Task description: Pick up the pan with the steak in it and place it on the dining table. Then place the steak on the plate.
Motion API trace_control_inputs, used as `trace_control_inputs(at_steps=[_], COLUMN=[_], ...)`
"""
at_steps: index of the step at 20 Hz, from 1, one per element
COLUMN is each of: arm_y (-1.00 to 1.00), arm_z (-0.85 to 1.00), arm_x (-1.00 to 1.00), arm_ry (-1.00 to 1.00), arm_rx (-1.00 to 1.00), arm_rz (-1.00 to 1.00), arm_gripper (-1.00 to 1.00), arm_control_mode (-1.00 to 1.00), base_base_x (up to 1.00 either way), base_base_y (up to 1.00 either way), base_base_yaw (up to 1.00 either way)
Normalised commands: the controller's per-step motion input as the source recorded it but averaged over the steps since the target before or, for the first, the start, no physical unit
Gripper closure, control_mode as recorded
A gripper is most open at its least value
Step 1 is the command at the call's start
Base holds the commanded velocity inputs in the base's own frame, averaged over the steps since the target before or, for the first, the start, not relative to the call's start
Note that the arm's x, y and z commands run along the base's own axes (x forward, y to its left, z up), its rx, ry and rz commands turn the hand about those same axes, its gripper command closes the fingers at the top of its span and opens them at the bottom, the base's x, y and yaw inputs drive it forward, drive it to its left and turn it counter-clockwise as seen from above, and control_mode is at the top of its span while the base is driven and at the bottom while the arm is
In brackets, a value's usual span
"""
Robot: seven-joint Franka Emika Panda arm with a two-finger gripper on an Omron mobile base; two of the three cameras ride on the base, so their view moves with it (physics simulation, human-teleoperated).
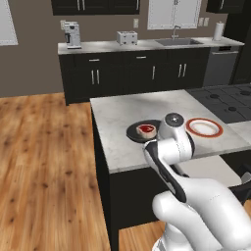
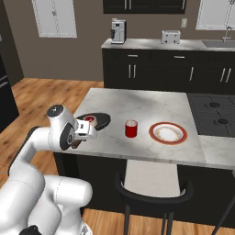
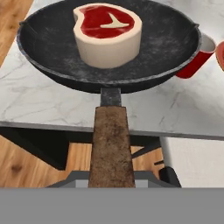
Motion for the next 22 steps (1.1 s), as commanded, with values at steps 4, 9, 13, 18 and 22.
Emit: trace_control_inputs(at_steps=[4,9,13,18,22], arm_y=[-0.14,0.0,0.0,-0.03,-0.19], arm_z=[-0.28,-0.18,-0.04,-0.1,-0.27], arm_x=[0.25,0.12,0.01,0.06,0.12], arm_ry=[0.0,0.01,0.02,0.0,0.0], arm_rx=[0.0,0.0,0.0,0.0,0.01], arm_rz=[-0.03,-0.01,0.0,0.0,0.0], arm_gripper=[1.0,1.0,1.0,1.0,1.0], arm_control_mode=[-1.0,-1.0,-1.0,-1.0,-1.0], base_base_x=[0.0,0.0,0.0,0.0,0.0], base_base_y=[0.0,0.0,0.0,0.0,0.0], base_base_yaw=[0.0,0.0,0.0,0.0,0.0])
